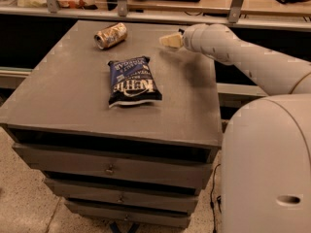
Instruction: Pick rxbar blueberry
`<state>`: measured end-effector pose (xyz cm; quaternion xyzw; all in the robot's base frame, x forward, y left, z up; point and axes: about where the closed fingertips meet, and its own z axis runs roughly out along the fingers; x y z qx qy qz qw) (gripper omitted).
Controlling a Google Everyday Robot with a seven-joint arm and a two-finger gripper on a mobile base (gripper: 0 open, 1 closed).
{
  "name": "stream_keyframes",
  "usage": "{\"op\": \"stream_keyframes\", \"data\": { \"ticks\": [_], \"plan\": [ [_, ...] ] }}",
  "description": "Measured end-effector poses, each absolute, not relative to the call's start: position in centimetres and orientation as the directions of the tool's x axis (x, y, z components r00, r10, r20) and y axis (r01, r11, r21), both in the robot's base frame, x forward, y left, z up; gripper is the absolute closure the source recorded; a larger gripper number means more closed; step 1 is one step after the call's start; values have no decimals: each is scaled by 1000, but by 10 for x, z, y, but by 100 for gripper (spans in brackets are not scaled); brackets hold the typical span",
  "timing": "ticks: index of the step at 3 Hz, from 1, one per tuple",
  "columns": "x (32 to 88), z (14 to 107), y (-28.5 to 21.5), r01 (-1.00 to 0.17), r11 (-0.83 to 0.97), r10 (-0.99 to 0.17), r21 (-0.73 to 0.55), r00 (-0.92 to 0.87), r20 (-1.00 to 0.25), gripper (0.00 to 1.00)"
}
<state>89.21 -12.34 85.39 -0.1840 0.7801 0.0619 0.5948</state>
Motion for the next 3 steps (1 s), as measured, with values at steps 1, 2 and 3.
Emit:
{"op": "stream_keyframes", "data": {
  "ticks": [1, 2, 3],
  "plan": [
    [901, 852, -125, -357, 930, -186, -94, -234, -954, 0],
    [908, 841, -120, -395, 916, -182, -68, -260, -948, 1],
    [911, 832, -117, -439, 896, -197, -60, -274, -941, 22]
  ]
}}
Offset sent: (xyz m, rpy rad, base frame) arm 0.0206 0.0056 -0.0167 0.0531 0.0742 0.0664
